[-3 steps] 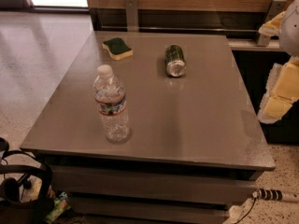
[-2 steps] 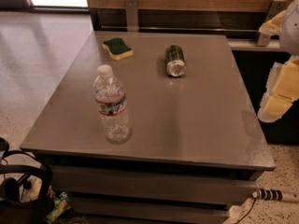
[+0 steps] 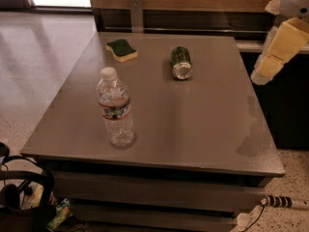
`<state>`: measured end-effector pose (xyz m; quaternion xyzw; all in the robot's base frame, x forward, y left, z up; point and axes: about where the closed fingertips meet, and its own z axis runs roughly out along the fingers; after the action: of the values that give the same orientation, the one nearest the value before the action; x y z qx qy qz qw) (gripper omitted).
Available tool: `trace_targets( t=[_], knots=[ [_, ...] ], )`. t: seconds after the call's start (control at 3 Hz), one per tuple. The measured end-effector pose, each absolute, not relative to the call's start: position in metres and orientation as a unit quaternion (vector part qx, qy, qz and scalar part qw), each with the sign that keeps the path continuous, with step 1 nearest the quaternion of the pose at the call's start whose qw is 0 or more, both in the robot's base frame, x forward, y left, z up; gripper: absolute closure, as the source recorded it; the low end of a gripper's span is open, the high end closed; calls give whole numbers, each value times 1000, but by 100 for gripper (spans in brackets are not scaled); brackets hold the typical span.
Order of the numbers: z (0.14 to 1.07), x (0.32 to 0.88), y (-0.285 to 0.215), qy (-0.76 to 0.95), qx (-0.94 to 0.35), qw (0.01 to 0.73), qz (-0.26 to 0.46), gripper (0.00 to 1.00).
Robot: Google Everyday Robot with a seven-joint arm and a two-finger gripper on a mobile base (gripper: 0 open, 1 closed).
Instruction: Place green can upright
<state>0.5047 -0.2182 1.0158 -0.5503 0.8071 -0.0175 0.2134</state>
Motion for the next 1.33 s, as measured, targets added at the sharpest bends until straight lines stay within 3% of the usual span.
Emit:
trace_targets(
  t=[0.33, 1.33],
  knots=[
    [1022, 537, -216, 830, -517, 210, 2, 0],
    [1021, 636, -144, 905, -380, 191, 22, 0]
  ],
)
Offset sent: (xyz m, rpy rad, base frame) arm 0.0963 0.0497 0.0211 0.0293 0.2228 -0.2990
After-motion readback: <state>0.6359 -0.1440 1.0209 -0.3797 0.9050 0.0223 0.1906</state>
